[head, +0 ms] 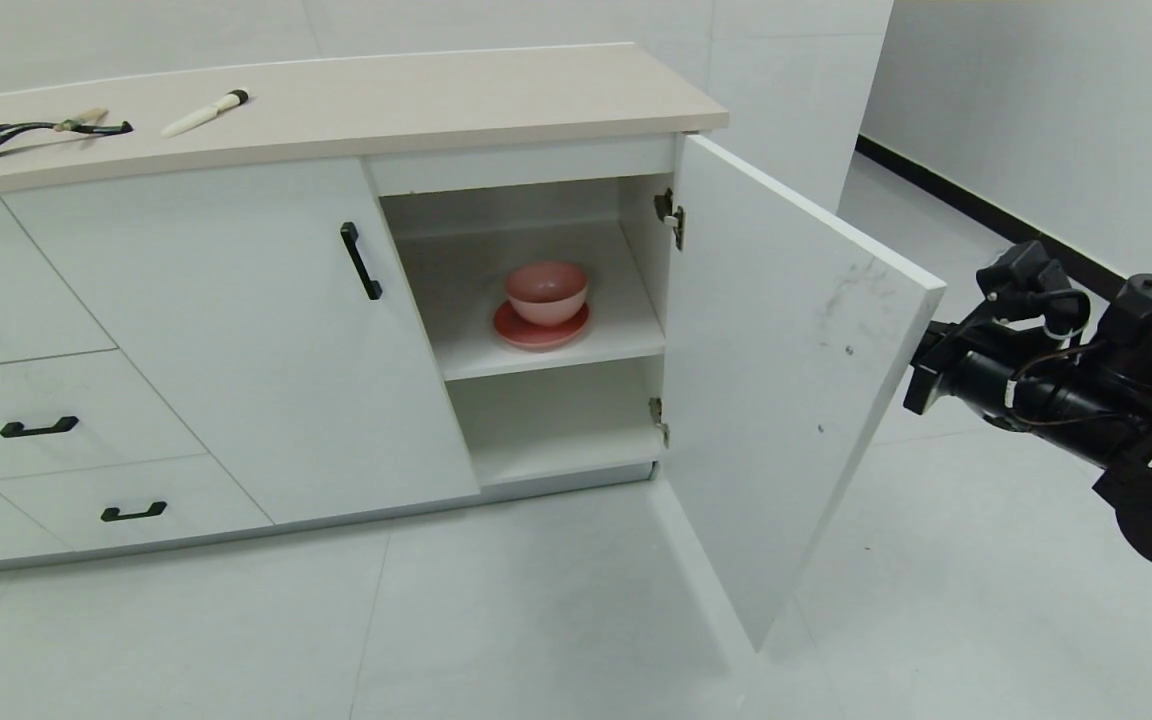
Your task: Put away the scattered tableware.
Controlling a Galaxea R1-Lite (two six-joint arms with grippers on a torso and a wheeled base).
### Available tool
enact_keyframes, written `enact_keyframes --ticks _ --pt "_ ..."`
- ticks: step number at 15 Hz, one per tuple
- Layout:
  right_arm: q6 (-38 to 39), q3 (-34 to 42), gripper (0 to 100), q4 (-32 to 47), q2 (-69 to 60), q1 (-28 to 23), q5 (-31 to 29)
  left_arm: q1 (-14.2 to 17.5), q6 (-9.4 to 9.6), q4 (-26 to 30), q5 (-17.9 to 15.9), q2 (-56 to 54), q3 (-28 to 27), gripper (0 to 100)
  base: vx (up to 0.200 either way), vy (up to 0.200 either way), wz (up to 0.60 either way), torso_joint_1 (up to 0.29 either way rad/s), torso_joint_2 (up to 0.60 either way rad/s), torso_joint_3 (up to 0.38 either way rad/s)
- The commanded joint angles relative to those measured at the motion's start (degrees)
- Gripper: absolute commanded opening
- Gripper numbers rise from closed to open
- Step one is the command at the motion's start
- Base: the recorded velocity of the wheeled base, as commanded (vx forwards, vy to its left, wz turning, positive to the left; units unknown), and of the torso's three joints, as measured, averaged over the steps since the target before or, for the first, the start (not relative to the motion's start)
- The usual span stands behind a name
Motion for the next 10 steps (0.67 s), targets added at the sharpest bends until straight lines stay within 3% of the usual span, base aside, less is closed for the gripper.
enact_keyframes --ticks 1,10 --pt "0.0 0.4 0 -0.1 -1.6 1.1 0.2 0.0 0.02 0.0 0.0 0.1 0.0 100 0.0 0.0 0.0 0.0 0.0 0.0" --pt "-0.1 2.8 0 -1.0 -0.9 7.2 0.6 0.0 0.02 0.0 0.0 0.1 0.0 100 0.0 0.0 0.0 0.0 0.0 0.0"
